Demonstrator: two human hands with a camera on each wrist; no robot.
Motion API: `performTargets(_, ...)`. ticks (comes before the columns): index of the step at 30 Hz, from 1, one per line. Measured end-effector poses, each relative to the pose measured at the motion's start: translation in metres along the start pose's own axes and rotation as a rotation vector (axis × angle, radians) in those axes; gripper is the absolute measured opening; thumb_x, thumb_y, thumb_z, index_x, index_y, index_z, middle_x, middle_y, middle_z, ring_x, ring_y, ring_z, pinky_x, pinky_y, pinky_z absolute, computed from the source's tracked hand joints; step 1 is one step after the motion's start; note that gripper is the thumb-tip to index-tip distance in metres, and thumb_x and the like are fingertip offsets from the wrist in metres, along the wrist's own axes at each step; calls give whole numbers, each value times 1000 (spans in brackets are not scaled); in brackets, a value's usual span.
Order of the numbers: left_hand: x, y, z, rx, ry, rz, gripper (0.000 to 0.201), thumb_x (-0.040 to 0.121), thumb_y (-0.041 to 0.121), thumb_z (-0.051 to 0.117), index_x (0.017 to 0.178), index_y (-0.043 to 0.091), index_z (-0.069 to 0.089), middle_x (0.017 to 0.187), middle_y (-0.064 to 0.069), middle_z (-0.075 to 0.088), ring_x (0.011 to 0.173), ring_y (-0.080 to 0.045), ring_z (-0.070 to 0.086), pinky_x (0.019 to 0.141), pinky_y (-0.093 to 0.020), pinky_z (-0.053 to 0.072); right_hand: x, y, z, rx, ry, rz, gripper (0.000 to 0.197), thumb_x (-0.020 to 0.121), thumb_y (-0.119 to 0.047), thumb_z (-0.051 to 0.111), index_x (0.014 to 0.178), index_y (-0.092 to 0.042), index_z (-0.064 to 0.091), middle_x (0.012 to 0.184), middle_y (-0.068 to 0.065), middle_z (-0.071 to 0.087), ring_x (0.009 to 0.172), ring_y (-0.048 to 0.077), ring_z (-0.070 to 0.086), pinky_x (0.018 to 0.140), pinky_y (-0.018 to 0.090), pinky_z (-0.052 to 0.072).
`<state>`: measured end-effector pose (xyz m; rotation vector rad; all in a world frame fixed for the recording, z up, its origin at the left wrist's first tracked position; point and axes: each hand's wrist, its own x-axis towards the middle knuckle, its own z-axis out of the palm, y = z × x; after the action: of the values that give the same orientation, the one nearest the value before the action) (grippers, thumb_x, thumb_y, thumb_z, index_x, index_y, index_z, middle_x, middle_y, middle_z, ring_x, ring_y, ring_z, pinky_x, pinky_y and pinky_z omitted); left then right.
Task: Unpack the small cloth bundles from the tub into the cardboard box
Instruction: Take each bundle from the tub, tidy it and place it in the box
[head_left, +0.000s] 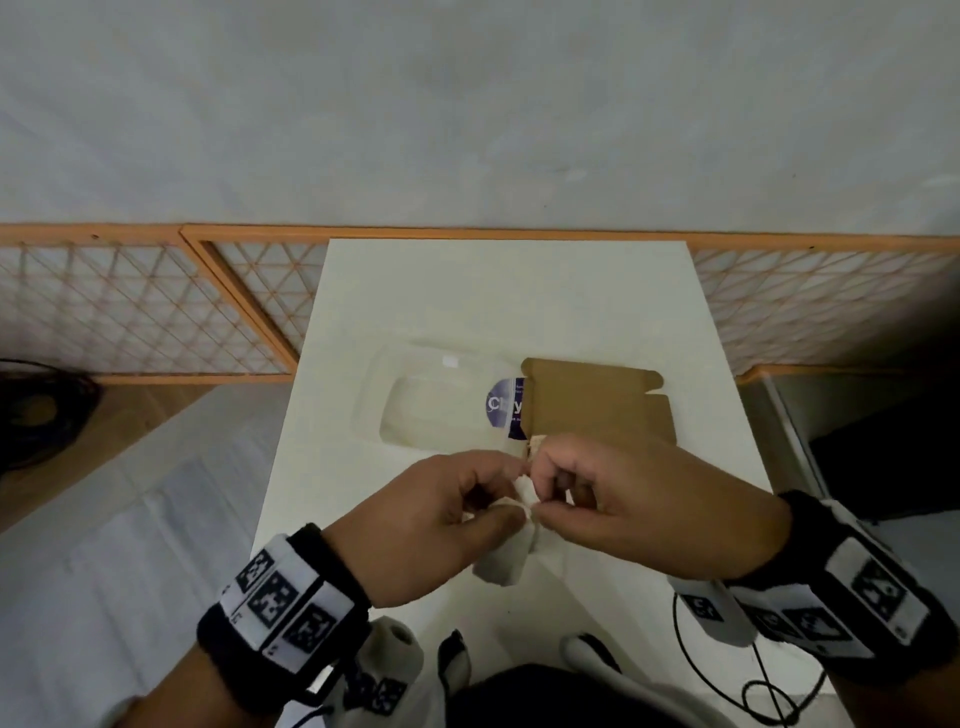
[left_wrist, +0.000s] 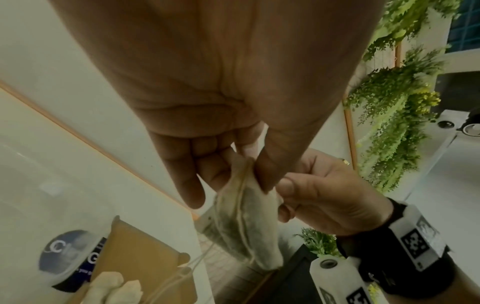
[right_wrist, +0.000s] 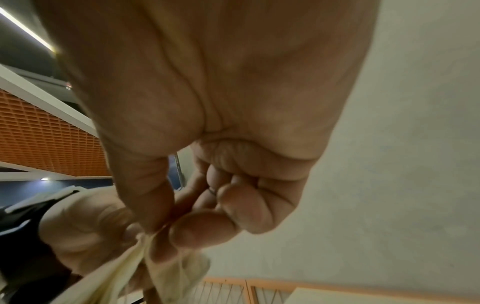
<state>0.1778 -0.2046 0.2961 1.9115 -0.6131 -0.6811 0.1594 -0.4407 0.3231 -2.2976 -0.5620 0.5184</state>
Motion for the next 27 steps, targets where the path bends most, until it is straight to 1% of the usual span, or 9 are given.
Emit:
performTargets(3, 0, 2, 5, -31, 4, -29, 9, 103, 19, 64, 101, 20, 73, 90, 1, 78, 81, -17, 74, 83, -47, 59, -13, -1, -9, 14, 17, -3, 8, 100, -27, 67, 93, -27, 62, 79, -13, 60, 68, 12, 56, 60, 15, 41)
performTargets(7, 0, 5, 10, -62, 32, -18, 9, 101, 22, 67, 103, 21, 75, 93, 2, 79, 83, -18, 75, 85, -52, 59, -26, 4, -20, 39, 42, 1, 11, 99, -25, 66, 90, -31, 62, 79, -10, 64, 69, 16, 61, 63, 31, 51)
performTargets(10, -2, 5, 13, -105, 47, -23, 9, 100, 22, 69, 105, 21, 76, 96, 1, 80, 87, -22, 75, 87, -54, 58, -30, 9, -26, 58, 117, 19, 12, 100, -24, 66, 90, -31, 63, 78, -10, 66, 68, 16, 61, 63, 34, 53)
performTargets(12, -4, 9, 15, -173, 45, -20, 13, 98, 25, 70, 105, 16, 76, 96, -5, 80, 89, -32, 75, 87, -58, 57, -28, 11, -27, 34, 203, 20, 11, 100, -25, 66, 90, -30, 64, 79, -9, 66, 68, 17, 61, 61, 31, 50)
performTargets(14, -4, 12, 17, -236, 35, -14, 22, 96, 30, 69, 105, 10, 74, 93, -13, 78, 88, -43, 71, 86, -63, 55, -25, 15, -24, 24, 268, 43, 9, 99, -23, 67, 91, -28, 66, 82, -12, 67, 70, 13, 60, 59, 19, 45)
performTargets(18, -3, 11, 18, -305, 22, -23, 34, 95, 36, 70, 105, 3, 71, 89, -27, 72, 83, -53, 64, 81, -69, 51, -26, 21, -15, -36, 331, 98, 6, 98, -29, 69, 104, -30, 70, 100, -34, 59, 86, 2, 61, 67, 9, 42)
performTargets(20, -2, 11, 18, -318, 35, -21, 31, 95, 34, 70, 104, 5, 73, 91, -24, 74, 85, -52, 66, 83, -69, 51, -30, 18, -14, 10, 384, 93, 10, 99, -32, 67, 108, -31, 71, 104, -30, 61, 93, 5, 62, 70, 10, 44)
performTargets(23, 2, 10, 17, -348, 46, -33, 26, 95, 29, 70, 103, 4, 73, 92, -24, 75, 88, -51, 68, 88, -68, 52, -34, 6, -10, 134, 450, 34, 17, 99, -40, 64, 108, -31, 75, 98, -20, 67, 89, 11, 65, 70, 15, 46)
performTargets(27, 8, 8, 16, -325, 51, -33, 19, 96, 23, 68, 100, 5, 73, 92, -20, 76, 81, -34, 69, 77, -45, 53, -33, 4, 3, 262, 418, 4, 22, 93, -44, 71, 111, -32, 77, 100, -12, 70, 84, 16, 65, 71, 22, 49)
